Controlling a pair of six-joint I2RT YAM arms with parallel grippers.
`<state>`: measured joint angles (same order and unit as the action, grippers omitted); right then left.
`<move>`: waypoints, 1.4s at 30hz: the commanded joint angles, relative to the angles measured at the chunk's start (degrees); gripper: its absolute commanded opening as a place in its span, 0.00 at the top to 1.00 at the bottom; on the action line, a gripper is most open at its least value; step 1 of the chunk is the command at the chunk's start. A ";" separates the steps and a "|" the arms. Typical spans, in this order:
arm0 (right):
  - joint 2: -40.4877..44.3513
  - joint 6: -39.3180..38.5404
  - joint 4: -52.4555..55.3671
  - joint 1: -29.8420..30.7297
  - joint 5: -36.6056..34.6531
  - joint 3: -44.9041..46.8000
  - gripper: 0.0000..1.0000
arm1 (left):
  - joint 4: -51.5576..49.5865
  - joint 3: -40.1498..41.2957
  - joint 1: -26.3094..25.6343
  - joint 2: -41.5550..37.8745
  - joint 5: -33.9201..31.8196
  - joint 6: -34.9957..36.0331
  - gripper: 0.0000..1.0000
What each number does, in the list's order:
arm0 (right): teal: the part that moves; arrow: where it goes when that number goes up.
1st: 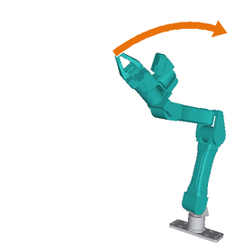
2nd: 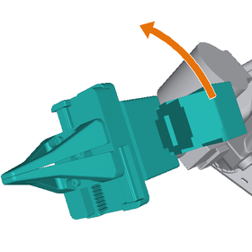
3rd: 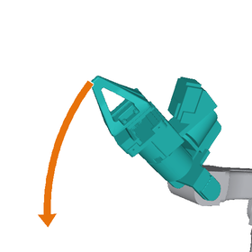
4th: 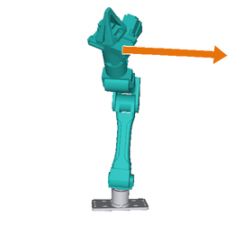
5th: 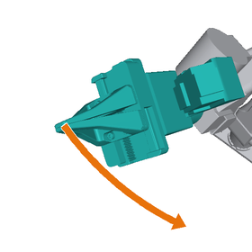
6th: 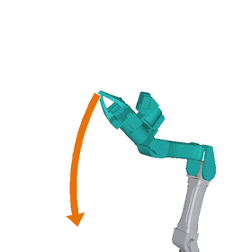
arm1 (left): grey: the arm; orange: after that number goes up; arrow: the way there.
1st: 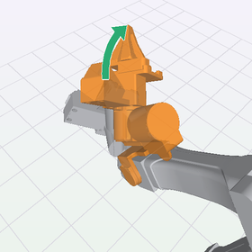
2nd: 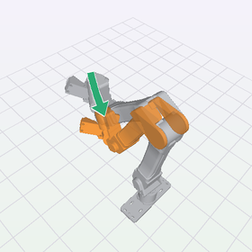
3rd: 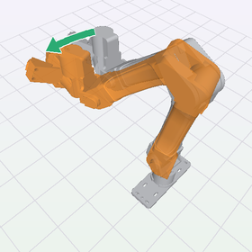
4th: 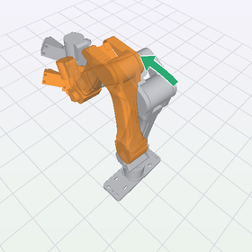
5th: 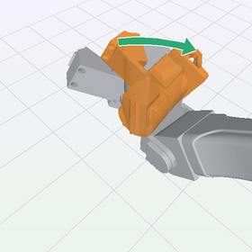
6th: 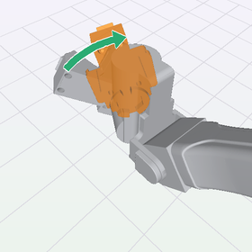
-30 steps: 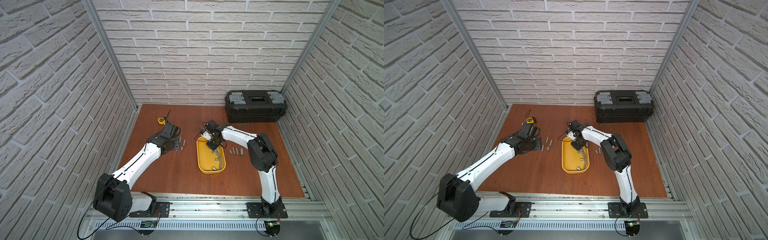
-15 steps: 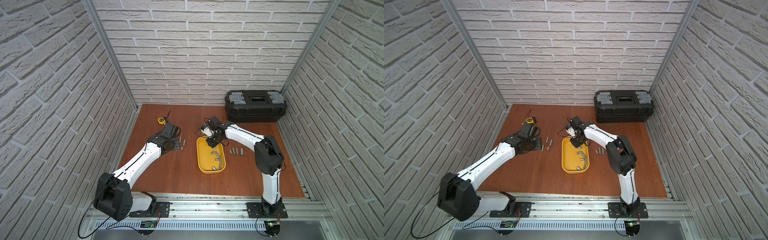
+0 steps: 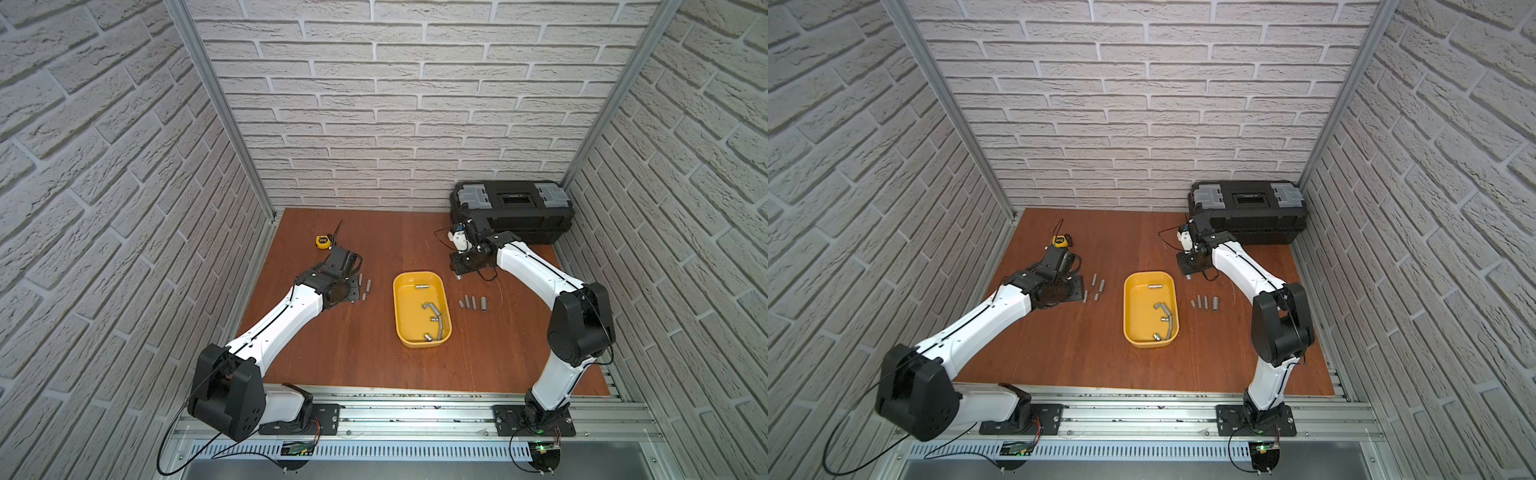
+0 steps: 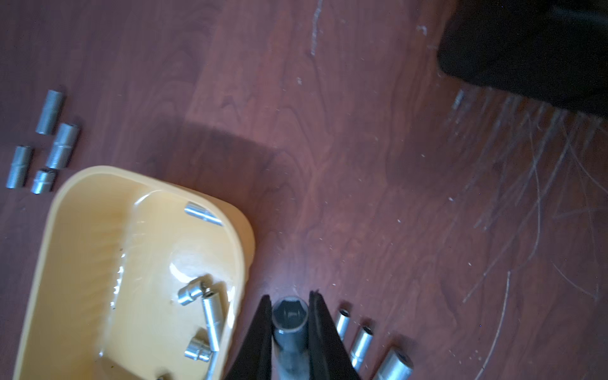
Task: Take out the socket from the storage box
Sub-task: Place the socket head at the center of the board.
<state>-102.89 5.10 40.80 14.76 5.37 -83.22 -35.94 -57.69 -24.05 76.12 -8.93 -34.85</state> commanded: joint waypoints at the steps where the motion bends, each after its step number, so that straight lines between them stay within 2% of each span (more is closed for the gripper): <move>1: -0.16 2.20 -0.16 -2.51 -1.70 0.36 0.91 | 1.40 0.12 0.32 0.63 0.28 -0.90 0.47; 12: -13.05 5.10 -0.62 -7.63 -4.91 -3.88 0.91 | 1.99 1.41 0.24 -0.61 0.83 -1.39 0.46; 21: -17.55 5.91 -0.54 -8.08 -5.66 -5.19 0.89 | 2.54 1.88 0.24 -0.72 1.87 -1.54 0.46; 26: -17.62 5.80 -0.53 -8.11 -5.78 -4.70 0.82 | 2.68 1.45 -0.11 -0.42 2.26 -1.19 0.46; 31: -16.02 5.79 -0.42 -8.08 -5.67 -4.62 0.72 | 2.30 0.03 -1.15 0.60 2.61 -0.69 0.46; 36: -12.73 5.53 0.55 -8.08 -5.89 -5.02 0.62 | 1.45 -3.23 -3.42 2.53 2.65 0.60 0.45; 42: -6.66 4.90 1.95 -8.08 -6.15 -5.45 0.57 | 0.00 -8.78 -6.95 6.30 3.33 2.05 0.44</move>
<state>-115.63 10.28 42.00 6.90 -0.14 -87.44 -35.62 -63.59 -29.52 80.90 -6.15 -34.13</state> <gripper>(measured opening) 0.424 0.558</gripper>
